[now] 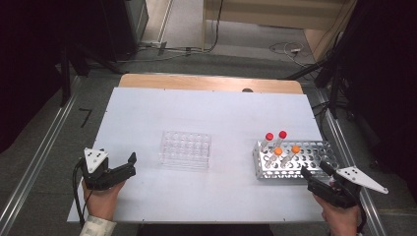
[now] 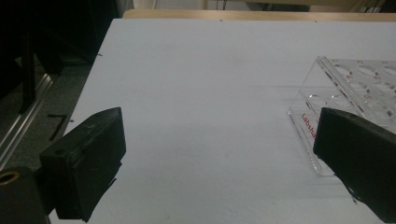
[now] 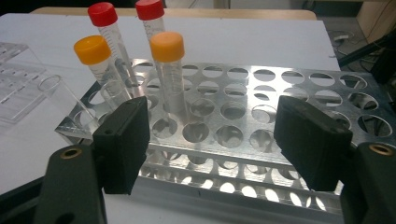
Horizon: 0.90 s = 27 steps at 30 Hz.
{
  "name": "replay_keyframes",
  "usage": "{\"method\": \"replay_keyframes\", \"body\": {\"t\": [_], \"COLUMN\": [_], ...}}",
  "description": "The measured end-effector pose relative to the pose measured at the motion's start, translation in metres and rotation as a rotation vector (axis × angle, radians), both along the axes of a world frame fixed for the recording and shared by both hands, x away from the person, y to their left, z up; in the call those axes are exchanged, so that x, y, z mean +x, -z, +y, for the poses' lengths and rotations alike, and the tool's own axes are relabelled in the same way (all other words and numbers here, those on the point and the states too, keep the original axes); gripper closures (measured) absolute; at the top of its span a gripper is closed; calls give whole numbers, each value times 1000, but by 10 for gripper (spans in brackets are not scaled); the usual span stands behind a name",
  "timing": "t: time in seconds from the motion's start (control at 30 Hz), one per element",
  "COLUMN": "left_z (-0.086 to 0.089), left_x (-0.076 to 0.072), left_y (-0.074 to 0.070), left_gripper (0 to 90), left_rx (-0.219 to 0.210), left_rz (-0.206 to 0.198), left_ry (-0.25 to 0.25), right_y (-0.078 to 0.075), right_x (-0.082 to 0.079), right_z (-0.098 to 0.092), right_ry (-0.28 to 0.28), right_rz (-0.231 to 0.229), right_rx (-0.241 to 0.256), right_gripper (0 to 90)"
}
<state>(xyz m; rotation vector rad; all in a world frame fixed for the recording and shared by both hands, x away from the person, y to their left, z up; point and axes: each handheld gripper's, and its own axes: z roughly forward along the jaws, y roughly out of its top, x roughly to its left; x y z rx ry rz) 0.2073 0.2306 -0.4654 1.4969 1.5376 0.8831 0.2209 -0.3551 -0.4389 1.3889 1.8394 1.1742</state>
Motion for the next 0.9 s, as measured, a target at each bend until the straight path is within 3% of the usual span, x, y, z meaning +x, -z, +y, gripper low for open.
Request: {"method": "replay_keyframes", "body": {"t": [0.9], "left_z": [-2], "left_x": [2], "left_y": [1], "left_gripper": [28], "left_rx": [-2], "left_rz": [6], "left_ry": [-2], "right_y": [-1], "right_x": [-2], "right_z": [13], "right_ry": [-45], "right_rz": [-8], "right_rx": [-10], "right_gripper": [268]}}
